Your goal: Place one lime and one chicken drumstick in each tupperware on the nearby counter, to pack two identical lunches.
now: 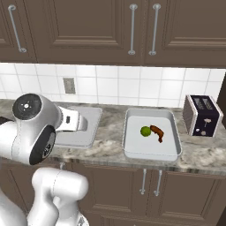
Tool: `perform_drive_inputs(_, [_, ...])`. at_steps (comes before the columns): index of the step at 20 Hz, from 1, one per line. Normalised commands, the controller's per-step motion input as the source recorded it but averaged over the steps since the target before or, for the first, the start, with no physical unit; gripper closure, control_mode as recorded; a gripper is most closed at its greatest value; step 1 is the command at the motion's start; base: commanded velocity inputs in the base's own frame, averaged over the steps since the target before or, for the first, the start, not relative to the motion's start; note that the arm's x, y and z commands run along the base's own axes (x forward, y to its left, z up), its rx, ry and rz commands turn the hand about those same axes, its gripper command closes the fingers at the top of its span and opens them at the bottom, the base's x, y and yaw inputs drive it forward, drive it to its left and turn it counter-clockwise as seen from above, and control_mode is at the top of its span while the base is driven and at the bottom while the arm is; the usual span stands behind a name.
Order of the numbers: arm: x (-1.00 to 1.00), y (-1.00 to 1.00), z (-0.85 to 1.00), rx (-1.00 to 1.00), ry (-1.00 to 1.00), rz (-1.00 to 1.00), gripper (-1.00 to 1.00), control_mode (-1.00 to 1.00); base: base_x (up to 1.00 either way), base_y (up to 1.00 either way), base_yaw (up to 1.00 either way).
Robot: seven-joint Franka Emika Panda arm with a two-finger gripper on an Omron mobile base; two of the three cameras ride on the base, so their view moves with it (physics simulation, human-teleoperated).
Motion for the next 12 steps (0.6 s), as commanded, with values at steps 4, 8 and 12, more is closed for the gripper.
perform_drive_inputs(4, [-0.76, 0.16, 0.0, -0.08, 0.06, 0.0, -1.0, -1.0, 0.0, 0.0, 0.0])
perform_drive_inputs(8, [0.0, 0.0, 0.0, 0.0, 0.0, 0.0, -1.0, 1.0, -0.94, 0.01, 0.0])
perform_drive_inputs(12, [0.0, 0.0, 0.0, 0.0, 0.0, 0.0, -1.0, 1.0, -0.87, -0.34, 0.0])
